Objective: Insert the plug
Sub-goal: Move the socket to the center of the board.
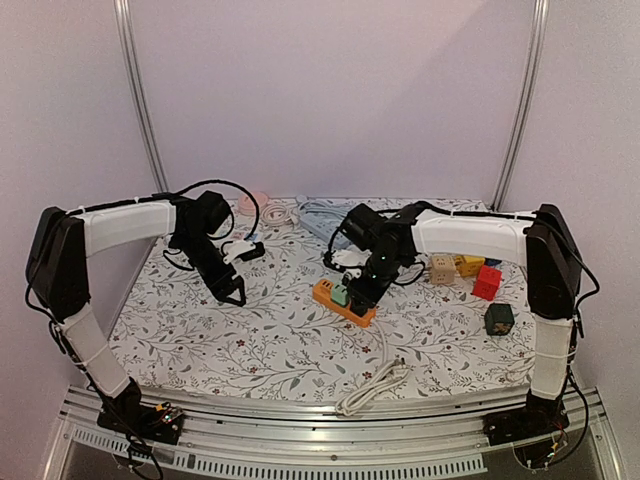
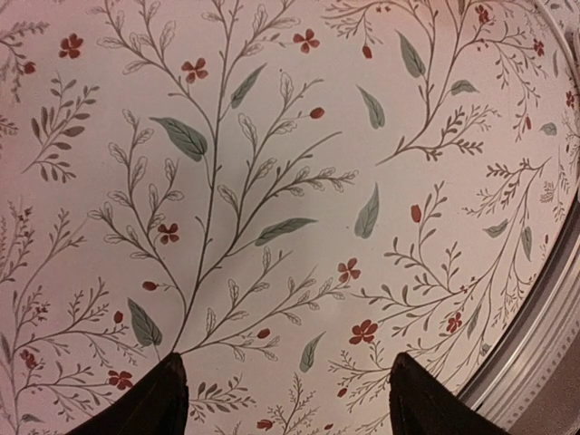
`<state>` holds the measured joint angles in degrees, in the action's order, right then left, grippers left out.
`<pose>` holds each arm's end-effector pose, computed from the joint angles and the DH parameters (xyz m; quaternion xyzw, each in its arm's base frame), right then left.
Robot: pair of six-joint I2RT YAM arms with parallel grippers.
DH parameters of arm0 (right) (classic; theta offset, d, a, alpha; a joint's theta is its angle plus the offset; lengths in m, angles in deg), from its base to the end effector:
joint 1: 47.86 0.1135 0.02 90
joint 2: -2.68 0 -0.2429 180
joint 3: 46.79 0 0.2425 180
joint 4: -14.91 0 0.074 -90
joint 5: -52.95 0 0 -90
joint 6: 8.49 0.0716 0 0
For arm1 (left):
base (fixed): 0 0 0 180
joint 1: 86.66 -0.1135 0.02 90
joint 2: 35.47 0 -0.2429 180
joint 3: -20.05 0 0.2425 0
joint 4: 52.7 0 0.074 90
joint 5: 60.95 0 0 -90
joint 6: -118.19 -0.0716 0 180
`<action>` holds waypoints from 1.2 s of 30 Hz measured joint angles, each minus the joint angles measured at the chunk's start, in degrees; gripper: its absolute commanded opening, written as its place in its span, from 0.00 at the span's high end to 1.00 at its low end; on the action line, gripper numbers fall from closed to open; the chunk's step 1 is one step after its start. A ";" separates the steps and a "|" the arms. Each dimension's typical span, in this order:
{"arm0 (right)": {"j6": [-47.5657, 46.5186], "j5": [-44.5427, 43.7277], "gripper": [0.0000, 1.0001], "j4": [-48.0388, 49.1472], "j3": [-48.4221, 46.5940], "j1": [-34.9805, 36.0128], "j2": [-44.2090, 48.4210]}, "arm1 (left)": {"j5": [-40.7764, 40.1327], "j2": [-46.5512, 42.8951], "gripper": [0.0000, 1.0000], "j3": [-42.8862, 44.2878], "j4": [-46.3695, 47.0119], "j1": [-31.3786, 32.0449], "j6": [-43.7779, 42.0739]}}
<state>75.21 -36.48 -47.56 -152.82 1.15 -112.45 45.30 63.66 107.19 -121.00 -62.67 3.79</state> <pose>0.2675 0.3089 0.1569 -0.4589 0.8739 0.0629 0.1474 0.2841 -0.1483 0.1623 0.4152 0.8949 -0.1405 0.0843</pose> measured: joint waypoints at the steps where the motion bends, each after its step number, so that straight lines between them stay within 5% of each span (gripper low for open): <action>1: 0.15 -0.04 0.71 0.04 0.20 0.13 0.09 | 0.00 0.00 0.25 0.00 0.00 0.00 0.00; 14: 4.28 -7.63 1.00 0.63 1.01 2.86 0.09 | -0.17 0.00 0.25 0.00 0.09 0.00 -0.44; 25: 11.98 -17.94 1.00 0.55 -0.31 3.06 -1.92 | -0.46 0.00 0.25 0.04 0.17 0.00 -0.66; 36: 15.89 -19.74 1.00 2.14 -1.22 -6.40 -2.86 | -0.87 0.00 0.25 0.22 0.20 0.00 -0.87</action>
<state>91.10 -56.21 -45.42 -154.04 -5.25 -115.31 44.43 63.66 107.41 -120.80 -62.67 2.92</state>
